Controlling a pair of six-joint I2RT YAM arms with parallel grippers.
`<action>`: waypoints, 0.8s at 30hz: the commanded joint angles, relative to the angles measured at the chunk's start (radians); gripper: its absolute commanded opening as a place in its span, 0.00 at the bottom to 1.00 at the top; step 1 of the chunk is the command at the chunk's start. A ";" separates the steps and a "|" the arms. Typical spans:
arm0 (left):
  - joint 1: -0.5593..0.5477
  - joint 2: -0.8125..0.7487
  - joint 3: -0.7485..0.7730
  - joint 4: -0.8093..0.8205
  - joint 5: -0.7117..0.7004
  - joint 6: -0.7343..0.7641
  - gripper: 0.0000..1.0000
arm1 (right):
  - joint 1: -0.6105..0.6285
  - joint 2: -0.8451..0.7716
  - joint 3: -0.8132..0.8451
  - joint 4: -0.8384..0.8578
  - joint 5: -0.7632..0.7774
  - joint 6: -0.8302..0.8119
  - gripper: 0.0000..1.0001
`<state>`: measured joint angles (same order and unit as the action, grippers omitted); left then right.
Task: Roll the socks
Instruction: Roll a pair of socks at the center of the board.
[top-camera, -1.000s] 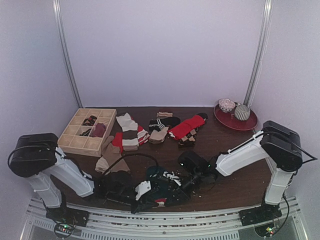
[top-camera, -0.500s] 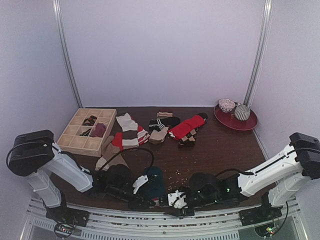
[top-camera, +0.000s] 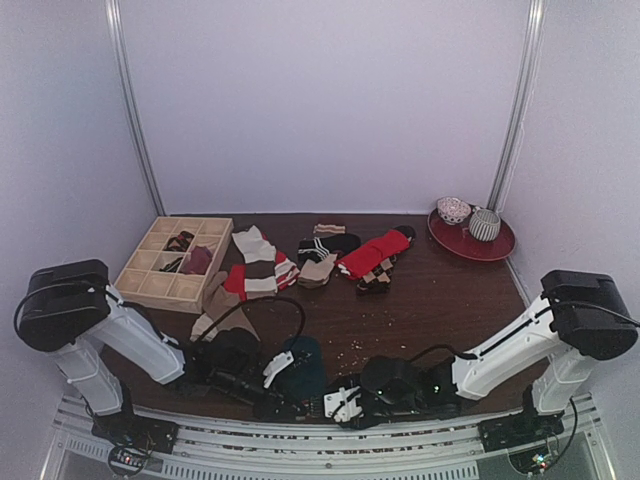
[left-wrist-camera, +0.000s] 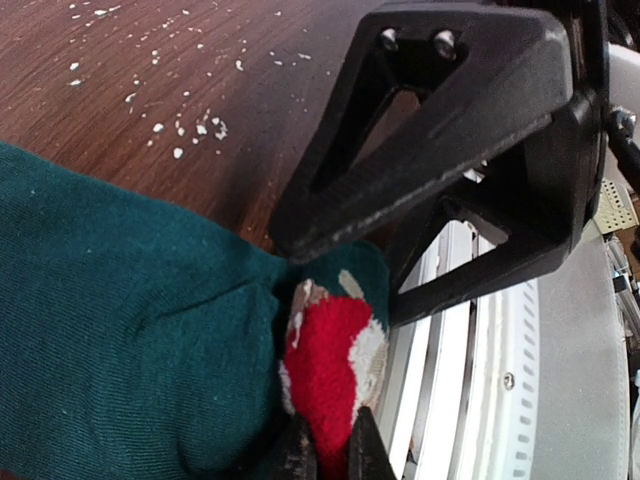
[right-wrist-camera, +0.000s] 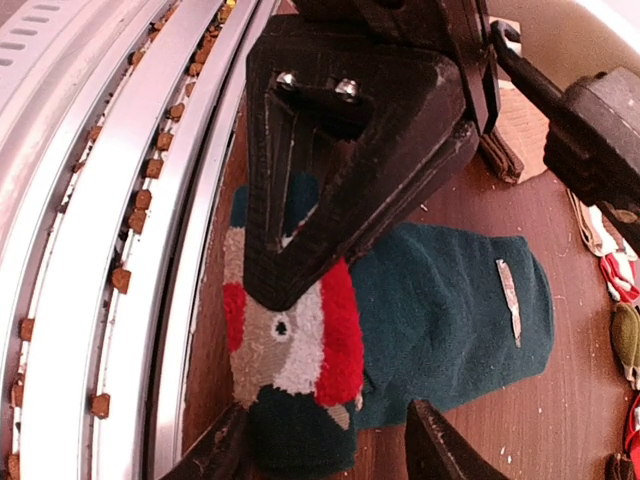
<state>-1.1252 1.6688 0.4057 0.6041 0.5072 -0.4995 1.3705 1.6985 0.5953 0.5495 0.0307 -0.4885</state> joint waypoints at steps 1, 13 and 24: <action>-0.001 0.039 -0.028 -0.079 0.022 -0.007 0.00 | 0.006 0.042 0.040 0.025 -0.029 -0.022 0.51; 0.014 0.037 -0.004 -0.099 0.027 0.025 0.06 | -0.012 0.128 0.097 -0.050 -0.110 0.106 0.26; 0.013 -0.338 -0.035 -0.168 -0.296 0.292 0.91 | -0.184 0.145 0.122 -0.207 -0.530 0.442 0.20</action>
<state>-1.1156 1.4540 0.4110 0.4110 0.3511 -0.3450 1.2438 1.7943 0.6979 0.5060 -0.2920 -0.2077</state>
